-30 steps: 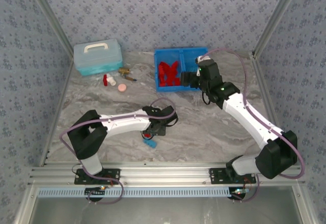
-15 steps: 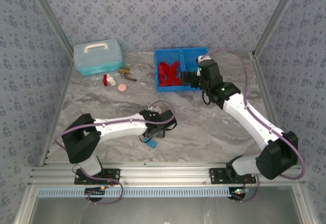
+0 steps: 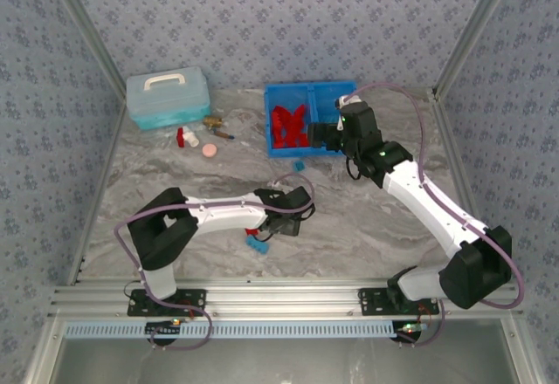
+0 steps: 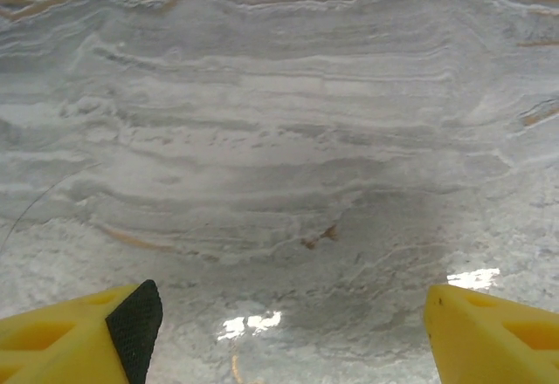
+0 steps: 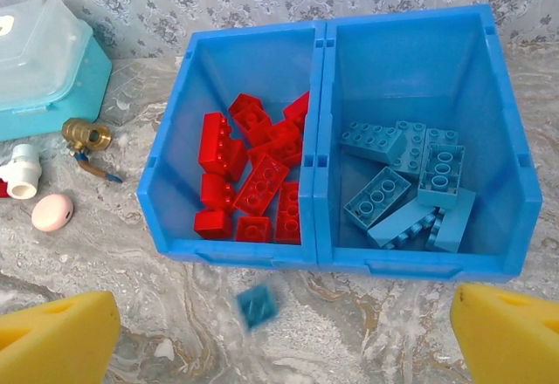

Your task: Sort the legos into containers by color

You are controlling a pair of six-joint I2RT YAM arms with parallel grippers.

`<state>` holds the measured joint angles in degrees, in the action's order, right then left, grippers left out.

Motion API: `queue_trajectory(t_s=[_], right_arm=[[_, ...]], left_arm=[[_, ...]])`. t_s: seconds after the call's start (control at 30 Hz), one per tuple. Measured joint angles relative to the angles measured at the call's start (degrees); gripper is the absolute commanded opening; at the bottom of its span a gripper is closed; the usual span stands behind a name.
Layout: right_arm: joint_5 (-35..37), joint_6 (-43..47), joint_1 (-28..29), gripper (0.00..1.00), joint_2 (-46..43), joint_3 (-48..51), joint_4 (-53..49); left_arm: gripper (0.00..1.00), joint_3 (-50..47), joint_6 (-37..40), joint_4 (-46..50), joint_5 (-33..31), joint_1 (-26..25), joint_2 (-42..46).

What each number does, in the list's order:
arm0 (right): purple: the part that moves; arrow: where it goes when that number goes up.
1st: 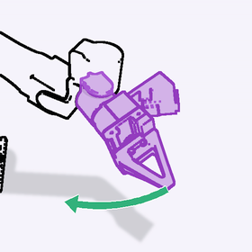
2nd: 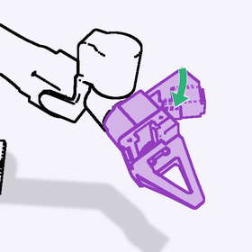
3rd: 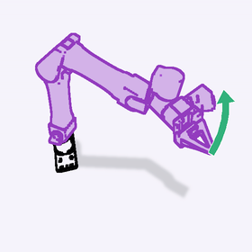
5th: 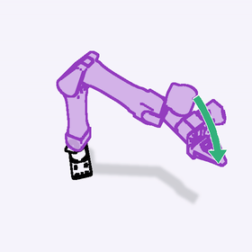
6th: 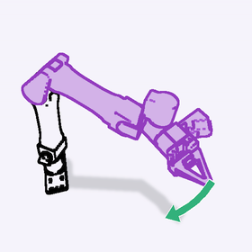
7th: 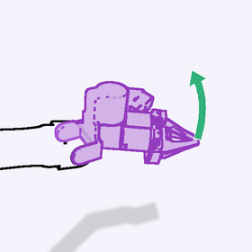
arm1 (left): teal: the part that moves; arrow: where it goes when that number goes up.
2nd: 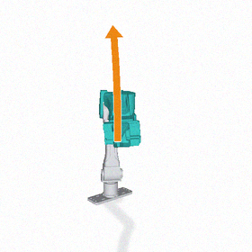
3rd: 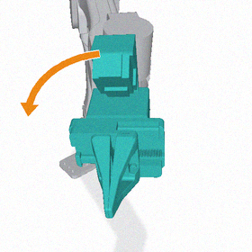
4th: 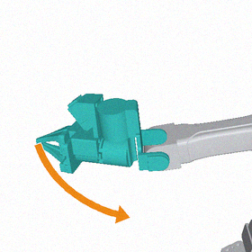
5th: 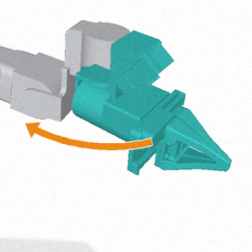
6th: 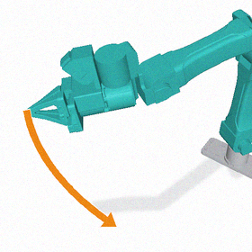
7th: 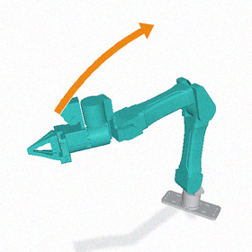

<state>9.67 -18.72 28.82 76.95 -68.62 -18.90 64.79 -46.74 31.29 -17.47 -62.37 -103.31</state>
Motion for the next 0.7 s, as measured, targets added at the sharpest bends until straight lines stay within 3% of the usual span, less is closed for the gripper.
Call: queue_trajectory(t_s=[0.2, 0.4, 0.53, 0.7], right_arm=[[0.0, -0.2, 0.09, 1.0, -0.52, 1.36, -0.76], [0.13, -1.66, 0.24, 1.0, -6.47, 6.71, 0.35], [2.67, -3.21, -0.46, 1.0, -10.91, 9.55, 0.26], [4.39, -3.61, -0.33, 1.0, -16.0, 11.85, -2.49]], left_arm=[[0.99, 0.76, 4.59, -4.09, -0.15, 0.33, -0.02], [0.99, 9.42, 9.92, -8.17, 0.09, 5.79, -1.66], [0.97, 19.23, 11.78, -10.38, 0.11, 10.25, -9.9], [0.95, 28.33, 11.74, -10.03, -0.96, 12.13, -19.58]])
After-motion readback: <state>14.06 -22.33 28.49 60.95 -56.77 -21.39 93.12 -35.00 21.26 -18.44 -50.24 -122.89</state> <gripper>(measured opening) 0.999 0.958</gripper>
